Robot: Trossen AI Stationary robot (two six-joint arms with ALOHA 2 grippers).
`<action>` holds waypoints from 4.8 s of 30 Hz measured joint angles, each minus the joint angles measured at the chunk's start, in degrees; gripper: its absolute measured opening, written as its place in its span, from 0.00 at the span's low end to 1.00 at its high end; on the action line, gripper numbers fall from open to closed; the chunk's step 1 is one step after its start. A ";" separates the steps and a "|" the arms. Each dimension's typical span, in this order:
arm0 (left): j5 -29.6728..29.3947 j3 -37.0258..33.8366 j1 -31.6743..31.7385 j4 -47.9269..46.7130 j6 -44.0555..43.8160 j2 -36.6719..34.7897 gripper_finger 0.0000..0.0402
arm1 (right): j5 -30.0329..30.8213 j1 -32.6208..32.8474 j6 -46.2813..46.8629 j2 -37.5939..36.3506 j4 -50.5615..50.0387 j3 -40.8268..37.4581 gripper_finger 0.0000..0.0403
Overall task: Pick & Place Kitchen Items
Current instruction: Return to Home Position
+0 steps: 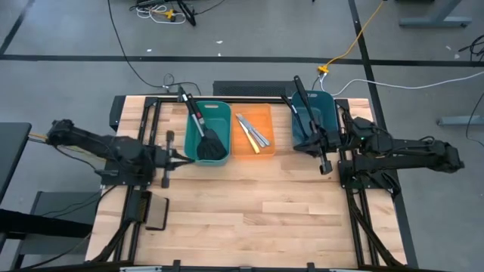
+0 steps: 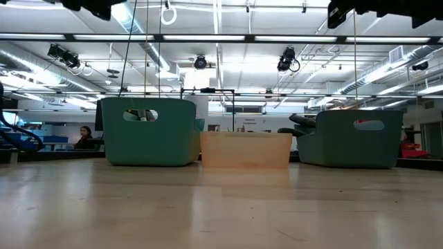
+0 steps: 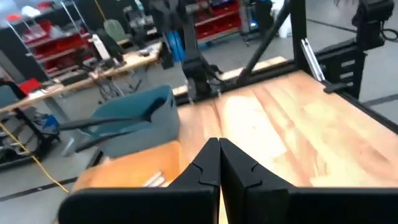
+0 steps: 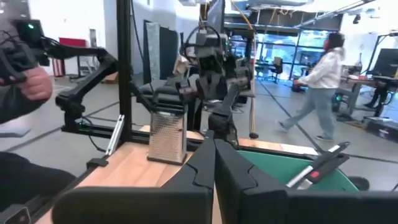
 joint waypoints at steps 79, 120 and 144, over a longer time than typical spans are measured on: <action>-1.56 -22.13 5.41 6.42 -8.12 -23.18 0.08 | 21.94 -0.05 9.66 -38.03 -4.57 -28.92 0.05; -1.57 -22.12 5.41 6.37 -8.63 -23.18 0.08 | 22.34 -0.04 9.64 -38.03 -4.66 -28.87 0.05; -1.58 -22.12 5.39 6.35 -8.63 -23.16 0.08 | 22.34 -0.04 9.64 -38.02 -4.65 -28.87 0.05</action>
